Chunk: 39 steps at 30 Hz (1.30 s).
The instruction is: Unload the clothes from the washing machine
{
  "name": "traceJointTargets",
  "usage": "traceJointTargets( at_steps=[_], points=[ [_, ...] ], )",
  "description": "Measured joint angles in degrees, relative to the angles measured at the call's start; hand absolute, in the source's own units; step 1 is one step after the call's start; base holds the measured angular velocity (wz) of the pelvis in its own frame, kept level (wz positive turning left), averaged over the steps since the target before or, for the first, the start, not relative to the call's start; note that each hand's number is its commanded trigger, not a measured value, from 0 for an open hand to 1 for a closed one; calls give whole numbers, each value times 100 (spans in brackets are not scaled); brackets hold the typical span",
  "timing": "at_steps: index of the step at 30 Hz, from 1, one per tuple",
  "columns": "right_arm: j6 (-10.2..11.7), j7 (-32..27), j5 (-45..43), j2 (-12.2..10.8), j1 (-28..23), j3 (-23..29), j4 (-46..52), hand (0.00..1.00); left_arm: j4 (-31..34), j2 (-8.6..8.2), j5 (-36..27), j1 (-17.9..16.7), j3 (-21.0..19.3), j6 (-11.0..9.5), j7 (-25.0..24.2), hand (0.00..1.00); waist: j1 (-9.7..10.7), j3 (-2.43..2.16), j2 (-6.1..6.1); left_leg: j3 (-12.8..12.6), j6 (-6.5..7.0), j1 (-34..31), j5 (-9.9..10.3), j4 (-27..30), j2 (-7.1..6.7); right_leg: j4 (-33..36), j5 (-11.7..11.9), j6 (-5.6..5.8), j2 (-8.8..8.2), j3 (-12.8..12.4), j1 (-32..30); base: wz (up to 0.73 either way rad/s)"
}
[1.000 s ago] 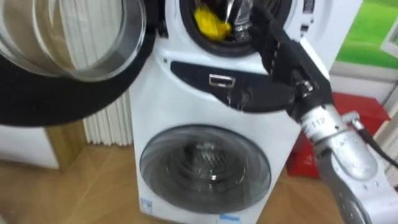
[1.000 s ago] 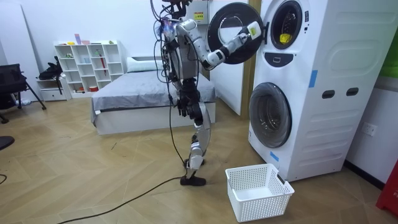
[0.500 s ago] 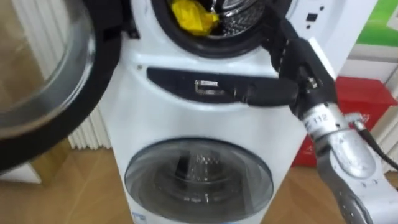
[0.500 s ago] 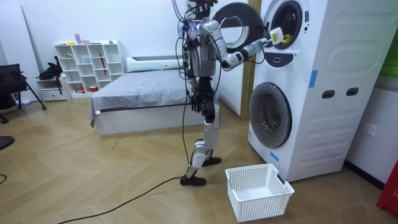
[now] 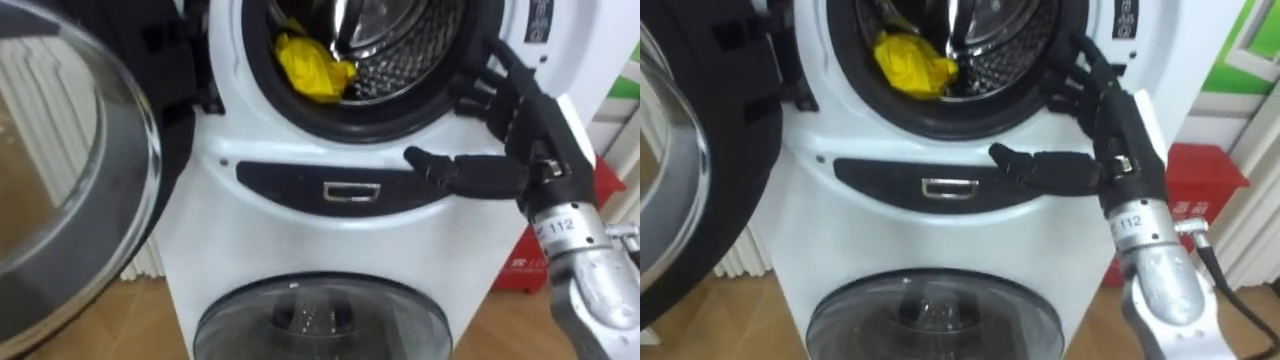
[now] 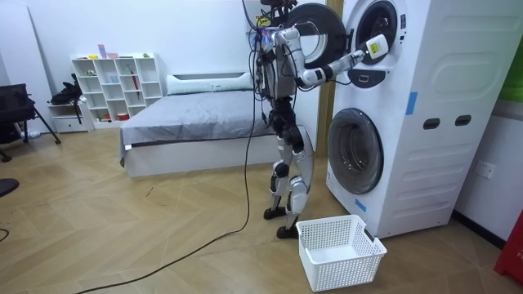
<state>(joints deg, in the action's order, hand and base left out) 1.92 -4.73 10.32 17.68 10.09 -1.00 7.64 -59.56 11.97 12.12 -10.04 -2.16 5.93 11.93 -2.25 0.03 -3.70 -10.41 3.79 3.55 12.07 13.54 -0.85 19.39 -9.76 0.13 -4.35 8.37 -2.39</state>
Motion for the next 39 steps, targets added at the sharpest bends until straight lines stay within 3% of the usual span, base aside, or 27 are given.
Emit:
traceJointTargets(
  at_steps=[3,5,10,16,27,33,39],
  points=[
    [-8,106,166,-7,-5,-7,-6,0,-9,5,104,-185,-3,61,37,0,-65,8,46,-25,-88,128,-38,-125,123,-417,138,-41,171,12,201,-9],
    [-9,128,317,-19,-5,5,-3,0,-38,-16,179,-300,-9,82,37,0,-98,-2,8,-38,-134,116,-44,-141,176,-532,201,-76,260,-10,221,-11],
    [-64,248,346,-21,-4,-3,147,0,-136,-134,200,-494,-115,135,-13,0,-167,-12,-14,-60,-239,59,-72,-145,285,-700,314,-191,364,-21,216,-3],
    [-98,435,60,-19,5,-51,339,0,-133,-184,202,-391,-117,17,-133,0,-262,-16,-22,-99,-357,8,-141,-215,332,-685,323,-309,452,-50,158,-4],
    [-811,707,-319,-41,2,-310,1175,0,-295,-200,197,-317,-86,-4,-89,0,-253,-19,-13,-123,-532,17,-207,-340,472,-785,341,-483,622,-89,132,-1],
    [-823,970,-499,-121,-26,-755,1365,0,-640,-162,197,-101,36,-68,-71,0,-255,-25,1,-202,-597,27,-217,-338,568,-864,402,-592,737,-192,126,-11],
    [-833,966,-894,-418,-25,-973,1369,0,-643,-156,199,-59,295,-137,99,0,-293,-39,-6,-306,-677,92,-234,-403,631,-863,385,-649,813,-273,131,-8]
  ],
)
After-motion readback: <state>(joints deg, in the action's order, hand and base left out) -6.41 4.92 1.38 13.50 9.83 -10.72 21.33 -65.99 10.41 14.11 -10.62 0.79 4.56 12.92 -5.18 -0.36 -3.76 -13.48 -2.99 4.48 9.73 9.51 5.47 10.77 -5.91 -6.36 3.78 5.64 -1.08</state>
